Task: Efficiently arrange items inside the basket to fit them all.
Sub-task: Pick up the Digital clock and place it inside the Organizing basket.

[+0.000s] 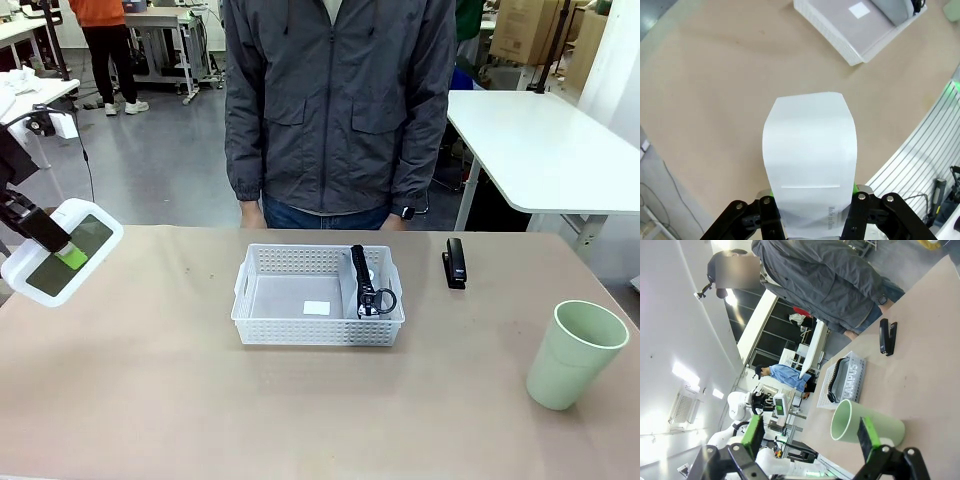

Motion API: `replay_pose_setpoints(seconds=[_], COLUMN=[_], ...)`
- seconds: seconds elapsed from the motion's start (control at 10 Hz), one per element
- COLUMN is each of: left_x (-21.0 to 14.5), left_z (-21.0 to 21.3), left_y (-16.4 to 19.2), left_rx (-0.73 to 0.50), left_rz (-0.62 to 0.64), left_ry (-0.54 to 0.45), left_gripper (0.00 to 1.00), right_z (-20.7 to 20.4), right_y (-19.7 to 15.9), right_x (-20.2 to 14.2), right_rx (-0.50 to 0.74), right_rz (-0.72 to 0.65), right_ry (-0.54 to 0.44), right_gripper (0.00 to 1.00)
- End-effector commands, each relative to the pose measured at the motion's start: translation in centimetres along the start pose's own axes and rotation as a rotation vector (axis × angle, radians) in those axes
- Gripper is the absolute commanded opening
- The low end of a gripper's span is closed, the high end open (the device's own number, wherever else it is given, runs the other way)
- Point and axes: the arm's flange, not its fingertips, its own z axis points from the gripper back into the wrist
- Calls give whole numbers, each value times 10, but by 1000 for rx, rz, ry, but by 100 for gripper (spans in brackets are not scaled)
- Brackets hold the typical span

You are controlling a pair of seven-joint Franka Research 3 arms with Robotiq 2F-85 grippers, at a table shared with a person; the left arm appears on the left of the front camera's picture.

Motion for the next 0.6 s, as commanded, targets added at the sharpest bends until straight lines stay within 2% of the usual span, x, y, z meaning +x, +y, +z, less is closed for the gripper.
replay_pose_setpoints(seconds=[0.0, 0.2, 0.5], left_x=[34, 98, 176], left_z=[-5, -29, -90], left_y=[-37, -83, -96], left_rx=[92, 129, 171], left_rz=[-70, -231, -356], left_ry=[23, 66, 102], left_gripper=[50, 50, 50], right_z=[-1, -1, -1], right_y=[1, 1, 1], right_x=[3, 3, 3], right_rx=[14, 14, 14], right_rz=[28, 28, 28], right_ry=[-12, -12, -12], right_gripper=[100, 100, 100])
